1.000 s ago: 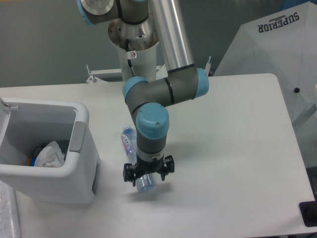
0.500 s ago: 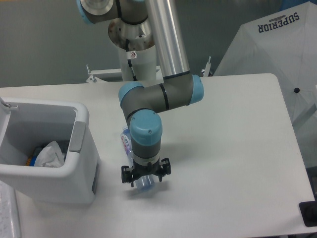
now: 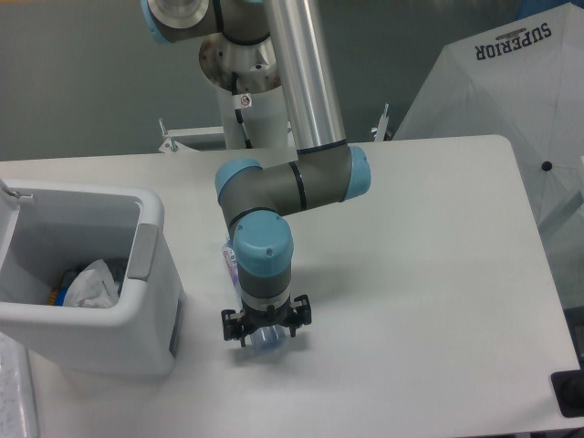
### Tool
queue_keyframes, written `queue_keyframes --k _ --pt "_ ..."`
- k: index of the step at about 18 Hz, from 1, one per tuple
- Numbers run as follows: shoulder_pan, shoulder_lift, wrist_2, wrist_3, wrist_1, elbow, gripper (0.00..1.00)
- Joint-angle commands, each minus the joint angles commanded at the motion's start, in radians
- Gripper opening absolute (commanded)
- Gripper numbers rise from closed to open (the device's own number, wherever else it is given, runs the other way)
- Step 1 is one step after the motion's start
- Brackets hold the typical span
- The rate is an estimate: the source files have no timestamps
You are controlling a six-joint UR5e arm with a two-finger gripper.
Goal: Place the trash in the trash can
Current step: 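Lower the gripper onto the bottle's end and close on it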
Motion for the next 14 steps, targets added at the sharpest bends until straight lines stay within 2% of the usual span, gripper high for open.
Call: queue_keyframes --k 9,14 --pt "-0.008 -0.012 0.034 0.003 0.000 0.000 0.89" --pt "-0.009 -0.011 0.035 -0.002 -0.002 0.002 0.80"
